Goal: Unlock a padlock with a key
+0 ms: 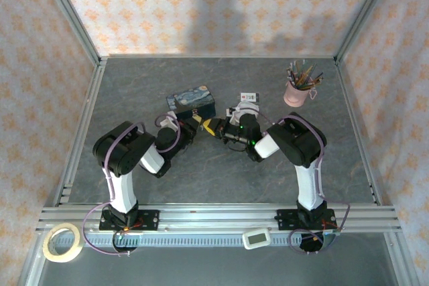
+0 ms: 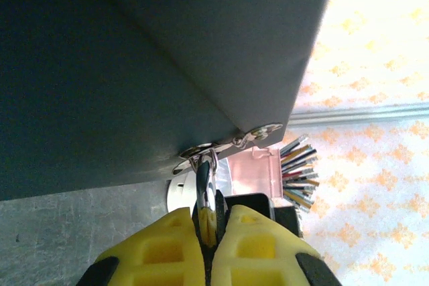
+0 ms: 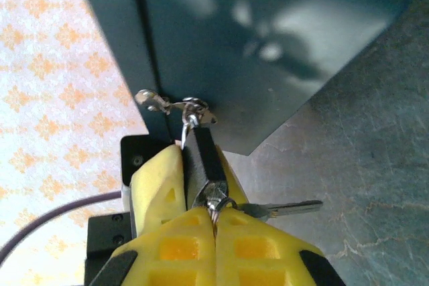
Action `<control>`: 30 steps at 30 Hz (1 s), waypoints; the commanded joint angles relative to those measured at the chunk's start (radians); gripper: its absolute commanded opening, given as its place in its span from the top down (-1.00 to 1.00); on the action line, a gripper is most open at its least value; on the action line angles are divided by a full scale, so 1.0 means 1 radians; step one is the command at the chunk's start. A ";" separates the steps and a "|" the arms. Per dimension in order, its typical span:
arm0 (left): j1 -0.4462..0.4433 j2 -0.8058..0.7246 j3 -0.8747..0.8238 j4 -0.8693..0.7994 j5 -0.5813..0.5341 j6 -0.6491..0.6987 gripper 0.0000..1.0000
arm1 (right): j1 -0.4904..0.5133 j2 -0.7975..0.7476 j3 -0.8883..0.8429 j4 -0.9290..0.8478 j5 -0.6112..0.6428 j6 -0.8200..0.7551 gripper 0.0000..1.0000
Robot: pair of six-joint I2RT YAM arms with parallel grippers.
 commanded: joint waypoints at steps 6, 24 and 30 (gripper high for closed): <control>-0.078 0.082 -0.050 0.364 0.111 0.197 1.00 | 0.008 0.037 0.044 0.365 -0.133 0.632 1.00; -0.083 0.016 -0.047 0.365 0.103 0.288 1.00 | 0.007 0.056 0.016 0.603 0.008 0.938 1.00; -0.079 0.065 -0.058 0.364 -0.001 0.199 1.00 | -0.015 -0.031 -0.034 0.308 -0.052 0.507 0.60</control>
